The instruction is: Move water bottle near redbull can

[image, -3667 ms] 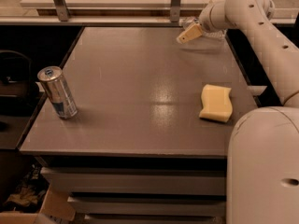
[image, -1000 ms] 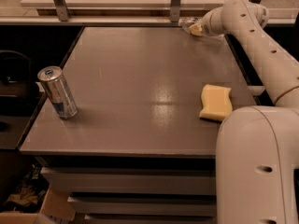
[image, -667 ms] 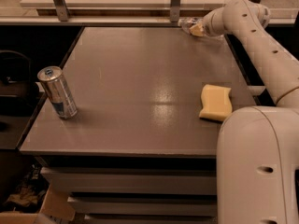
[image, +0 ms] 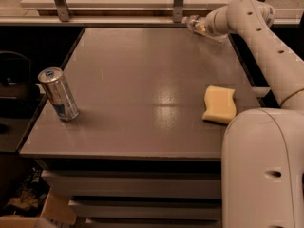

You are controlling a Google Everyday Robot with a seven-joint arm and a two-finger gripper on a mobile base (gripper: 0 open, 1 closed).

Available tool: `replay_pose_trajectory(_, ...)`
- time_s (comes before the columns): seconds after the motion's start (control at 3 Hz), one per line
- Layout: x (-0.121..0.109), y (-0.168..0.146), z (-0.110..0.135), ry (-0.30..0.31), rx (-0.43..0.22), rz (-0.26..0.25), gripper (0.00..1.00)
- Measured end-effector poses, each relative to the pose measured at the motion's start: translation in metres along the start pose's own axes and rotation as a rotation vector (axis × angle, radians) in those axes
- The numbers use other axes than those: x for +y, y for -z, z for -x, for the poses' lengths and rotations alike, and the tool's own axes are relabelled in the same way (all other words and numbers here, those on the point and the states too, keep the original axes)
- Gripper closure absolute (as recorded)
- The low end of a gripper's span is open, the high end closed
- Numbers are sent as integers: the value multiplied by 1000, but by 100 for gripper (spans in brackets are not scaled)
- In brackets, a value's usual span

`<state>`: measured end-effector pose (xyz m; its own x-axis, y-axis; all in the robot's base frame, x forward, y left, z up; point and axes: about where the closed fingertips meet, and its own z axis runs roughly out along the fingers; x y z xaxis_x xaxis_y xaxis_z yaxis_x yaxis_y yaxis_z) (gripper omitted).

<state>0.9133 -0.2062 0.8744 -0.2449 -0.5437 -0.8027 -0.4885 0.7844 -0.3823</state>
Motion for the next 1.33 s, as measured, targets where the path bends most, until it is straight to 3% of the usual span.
replay_pose_trajectory(1.0,11,32,57,109,-124,74,100)
replay_pose_trajectory(1.33,25,43,71,153,-157,141,100)
